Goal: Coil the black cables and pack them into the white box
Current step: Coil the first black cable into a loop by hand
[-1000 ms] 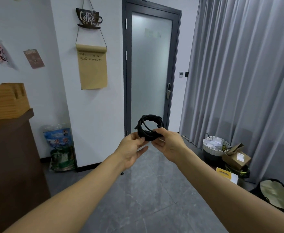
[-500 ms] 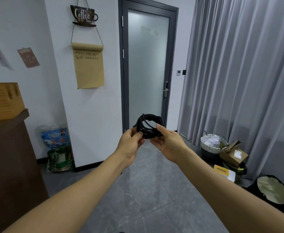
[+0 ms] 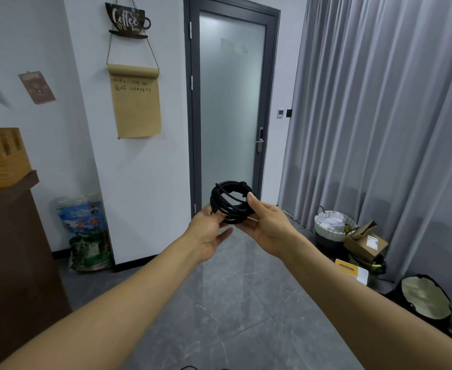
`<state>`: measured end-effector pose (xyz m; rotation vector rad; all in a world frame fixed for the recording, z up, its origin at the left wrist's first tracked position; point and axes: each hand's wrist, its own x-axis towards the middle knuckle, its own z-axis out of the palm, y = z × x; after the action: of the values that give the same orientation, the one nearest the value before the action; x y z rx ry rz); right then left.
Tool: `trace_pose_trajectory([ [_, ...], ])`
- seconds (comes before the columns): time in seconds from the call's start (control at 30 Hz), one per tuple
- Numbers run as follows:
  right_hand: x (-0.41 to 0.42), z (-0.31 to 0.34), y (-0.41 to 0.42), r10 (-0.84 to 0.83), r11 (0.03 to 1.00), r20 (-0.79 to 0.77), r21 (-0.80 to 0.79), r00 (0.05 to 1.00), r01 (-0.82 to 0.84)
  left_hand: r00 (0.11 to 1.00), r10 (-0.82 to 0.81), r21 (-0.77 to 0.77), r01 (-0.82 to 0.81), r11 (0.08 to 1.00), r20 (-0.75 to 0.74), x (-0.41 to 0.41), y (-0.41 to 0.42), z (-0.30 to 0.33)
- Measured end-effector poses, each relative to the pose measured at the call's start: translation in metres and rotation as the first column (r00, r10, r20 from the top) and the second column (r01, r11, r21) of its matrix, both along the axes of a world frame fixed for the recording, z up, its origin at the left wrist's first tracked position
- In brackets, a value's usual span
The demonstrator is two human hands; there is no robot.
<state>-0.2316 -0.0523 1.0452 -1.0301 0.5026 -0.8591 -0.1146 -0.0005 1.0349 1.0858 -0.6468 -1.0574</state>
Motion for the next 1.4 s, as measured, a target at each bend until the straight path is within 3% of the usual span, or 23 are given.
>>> trace_pose_trajectory([
  [0.1, 0.002, 0.000, 0.003, -0.009, 1.000, -0.007, -0.018, 1.000, 0.009, 0.961, 0.233, 0.107, -0.250, 0.962, 0.151, -0.004, -0.001, -0.005],
  [0.2, 0.007, -0.004, 0.006, -0.057, 0.998, 0.003, 0.020, 0.998, 0.057, 0.720, 0.456, -0.054, -0.506, 0.861, 0.524, -0.006, 0.002, -0.014],
  [0.27, 0.009, -0.006, 0.005, -0.093, 0.995, 0.006, 0.037, 0.996, 0.092, 0.619, 0.448, -0.163, -0.461, 0.872, 0.646, -0.008, 0.005, -0.018],
  [0.33, 0.008, -0.006, 0.003, -0.127, 0.990, 0.024, 0.063, 0.992, 0.125, 0.596, 0.373, -0.179, -0.360, 0.916, 0.711, -0.011, 0.007, -0.021],
  [0.43, 0.007, -0.005, 0.004, -0.145, 0.984, 0.047, 0.111, 0.988, 0.139, 0.622, 0.339, -0.196, -0.288, 0.937, 0.706, -0.013, 0.010, -0.022],
  [0.7, 0.005, 0.002, 0.008, -0.041, 0.989, -0.024, 0.142, 0.999, 0.044, 0.603, 0.480, -0.399, -0.274, 0.875, 0.637, 0.000, 0.016, -0.014],
  [0.9, 0.014, 0.005, 0.011, -0.068, 0.969, 0.124, 0.245, 0.990, 0.035, 0.535, 0.609, -0.483, -0.373, 0.792, 0.585, -0.002, 0.011, -0.018],
  [1.07, 0.029, 0.005, 0.008, -0.168, 0.953, 0.220, 0.286, 0.961, 0.101, 0.300, 0.683, -0.619, -0.289, 0.731, 0.666, -0.001, 0.012, -0.018],
  [1.2, 0.032, -0.003, 0.008, -0.221, 0.944, 0.151, 0.282, 0.963, 0.172, 0.064, 0.662, -0.658, -0.082, 0.749, 0.746, 0.004, 0.015, -0.034],
  [1.27, 0.030, -0.010, 0.007, -0.218, 0.949, 0.151, 0.265, 0.964, 0.173, 0.104, 0.603, -0.598, -0.079, 0.797, 0.791, 0.006, 0.017, -0.041],
  [1.4, 0.025, -0.006, 0.002, -0.212, 0.973, 0.134, 0.125, 0.968, 0.196, 0.482, 0.539, -0.430, -0.325, 0.842, 0.691, 0.005, 0.017, -0.038],
])
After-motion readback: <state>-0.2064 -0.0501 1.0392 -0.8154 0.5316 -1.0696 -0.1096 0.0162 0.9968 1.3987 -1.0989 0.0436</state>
